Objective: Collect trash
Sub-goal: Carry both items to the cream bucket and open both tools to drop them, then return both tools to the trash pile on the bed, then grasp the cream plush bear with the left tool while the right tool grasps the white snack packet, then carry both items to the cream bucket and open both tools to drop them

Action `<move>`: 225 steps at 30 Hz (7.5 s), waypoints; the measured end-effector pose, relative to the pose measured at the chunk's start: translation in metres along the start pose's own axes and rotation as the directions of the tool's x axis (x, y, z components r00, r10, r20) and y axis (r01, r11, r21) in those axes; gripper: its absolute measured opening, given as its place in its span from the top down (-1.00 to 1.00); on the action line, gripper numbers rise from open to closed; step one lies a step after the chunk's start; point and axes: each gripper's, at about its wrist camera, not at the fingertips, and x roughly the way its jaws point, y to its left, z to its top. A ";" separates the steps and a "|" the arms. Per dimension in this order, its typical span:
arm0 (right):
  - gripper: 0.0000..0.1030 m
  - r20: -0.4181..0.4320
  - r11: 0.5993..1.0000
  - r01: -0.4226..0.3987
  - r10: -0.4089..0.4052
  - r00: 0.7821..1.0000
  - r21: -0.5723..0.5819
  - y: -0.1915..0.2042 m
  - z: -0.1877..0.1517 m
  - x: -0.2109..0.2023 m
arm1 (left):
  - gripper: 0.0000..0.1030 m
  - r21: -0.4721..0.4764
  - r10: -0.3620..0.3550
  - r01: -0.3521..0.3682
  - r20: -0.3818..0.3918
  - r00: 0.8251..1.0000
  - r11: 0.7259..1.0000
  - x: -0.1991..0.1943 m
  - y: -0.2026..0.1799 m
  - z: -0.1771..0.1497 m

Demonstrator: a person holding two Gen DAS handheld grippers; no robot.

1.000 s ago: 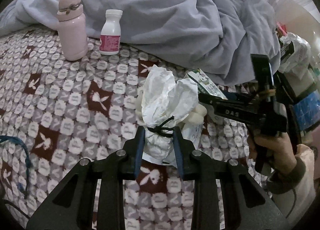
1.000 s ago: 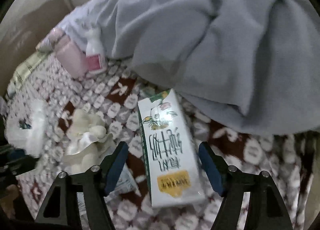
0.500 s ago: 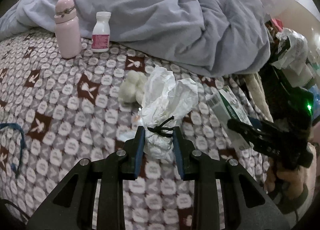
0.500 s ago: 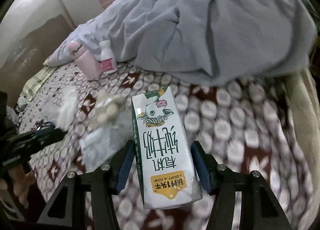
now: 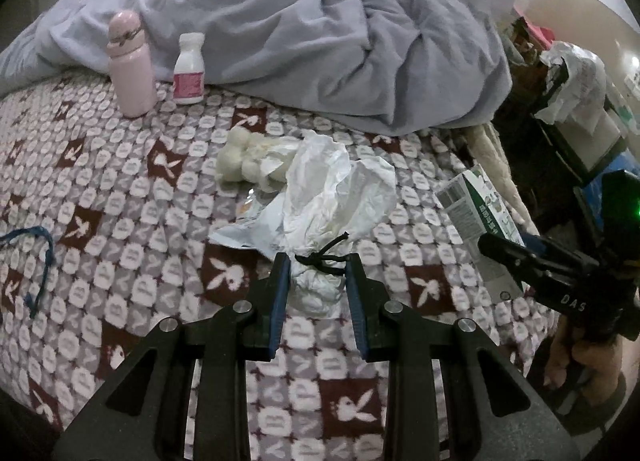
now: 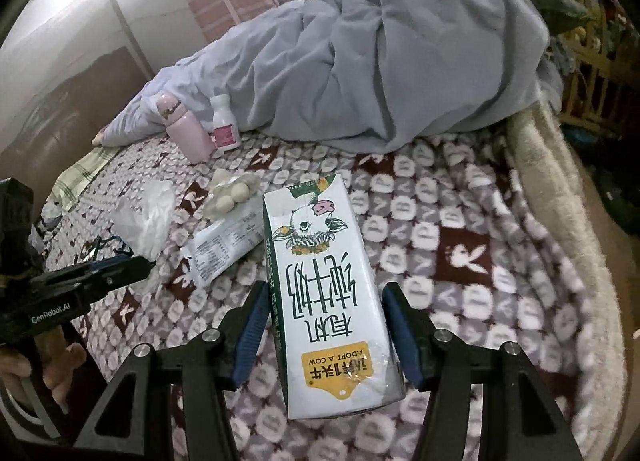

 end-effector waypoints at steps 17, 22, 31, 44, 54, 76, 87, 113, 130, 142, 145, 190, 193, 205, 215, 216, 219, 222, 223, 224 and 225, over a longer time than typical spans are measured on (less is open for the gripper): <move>-0.08 0.110 0.988 0.092 -0.105 0.988 0.125 -0.060 -0.026 -0.082 | 0.50 0.168 -0.063 0.063 -0.006 0.998 0.984 0.022 -0.102 0.004; -0.08 0.120 0.977 0.127 -0.149 0.981 0.172 -0.084 -0.035 -0.099 | 0.50 0.221 -0.087 0.088 -0.012 0.996 0.971 0.027 -0.133 0.006; -0.08 0.125 0.957 0.180 -0.212 0.969 0.228 -0.114 -0.052 -0.122 | 0.51 0.295 -0.146 0.153 -0.045 0.988 0.943 0.036 -0.182 0.005; -0.09 0.119 0.899 0.259 -0.318 0.941 0.352 -0.168 -0.080 -0.160 | 0.51 0.354 -0.250 0.282 -0.133 0.959 0.892 0.059 -0.254 -0.004; -0.09 0.091 0.836 0.323 -0.400 0.912 0.443 -0.214 -0.106 -0.186 | 0.51 0.420 -0.288 0.344 -0.192 0.938 0.840 0.074 -0.318 -0.014; -0.09 -0.015 0.674 0.394 -0.494 0.870 0.625 -0.304 -0.171 -0.215 | 0.51 0.493 -0.340 0.478 -0.346 0.874 0.727 0.113 -0.441 -0.046; -0.09 -0.043 0.642 0.423 -0.519 0.854 0.639 -0.318 -0.179 -0.210 | 0.50 0.509 -0.340 0.486 -0.356 0.870 0.710 0.124 -0.451 -0.051; -0.25 -0.041 0.672 0.405 -0.487 0.873 0.620 -0.282 -0.156 -0.185 | -0.11 0.439 -0.292 0.374 -0.243 0.925 0.817 0.112 -0.380 -0.028; -0.25 0.011 0.888 0.280 -0.304 0.952 0.366 -0.163 -0.073 -0.112 | -0.11 0.290 -0.050 0.080 -0.110 0.993 0.954 0.085 -0.197 -0.004; -0.26 -0.037 0.963 0.160 -0.156 0.987 0.218 -0.084 -0.034 -0.042 | -0.11 0.014 0.104 -0.103 -0.082 0.991 0.995 0.072 -0.038 0.041; -0.26 -0.052 0.974 0.132 -0.125 0.991 0.184 -0.067 -0.028 -0.028 | -0.11 -0.091 0.131 -0.139 -0.084 0.988 0.986 0.076 -0.002 0.058; -0.17 -0.319 0.951 -0.200 0.119 0.940 -0.235 0.177 0.035 0.196 | 0.51 -0.249 0.067 -0.072 -0.029 0.997 0.966 0.031 0.175 0.056; 0.13 -0.286 0.955 -0.193 0.125 0.950 -0.225 0.168 0.032 0.185 | 0.51 -0.271 0.067 -0.064 0.002 0.998 0.960 0.018 0.181 0.056; 0.15 -0.147 0.989 -0.058 0.038 0.988 -0.136 0.098 0.018 0.099 | 0.51 -0.192 0.045 -0.045 -0.001 0.999 0.980 0.014 0.125 0.034; 0.14 -0.062 0.998 0.035 -0.038 0.997 -0.050 0.043 0.007 0.041 | 0.51 -0.045 0.037 -0.036 0.005 0.999 0.998 0.021 0.043 0.021; 0.14 -0.058 0.998 0.043 -0.046 0.997 -0.044 0.038 0.006 0.037 | 0.51 -0.038 0.036 -0.036 0.006 0.999 0.999 0.021 0.039 0.020; 0.14 -0.046 0.998 0.056 -0.057 0.997 -0.021 0.028 0.002 0.028 | 0.51 -0.004 0.040 -0.040 0.013 0.999 0.999 0.022 0.020 0.019; 0.14 -0.039 0.998 0.063 -0.063 0.997 0.003 0.018 -0.002 0.022 | 0.51 0.036 0.053 -0.053 0.016 0.998 0.998 0.024 0.004 0.016; 0.14 -0.037 0.998 0.066 -0.065 0.997 0.007 0.016 -0.003 0.020 | 0.51 0.046 0.053 -0.054 0.015 0.998 0.998 0.025 -0.002 0.015; 0.14 -0.033 0.998 0.069 -0.068 0.997 0.012 0.013 -0.004 0.018 | 0.51 0.052 0.052 -0.053 0.014 0.999 0.997 0.026 -0.005 0.014; 0.14 -0.031 0.997 0.071 -0.070 0.997 0.016 0.011 -0.005 0.017 | 0.51 0.056 0.052 -0.053 0.013 0.999 0.997 0.027 -0.008 0.013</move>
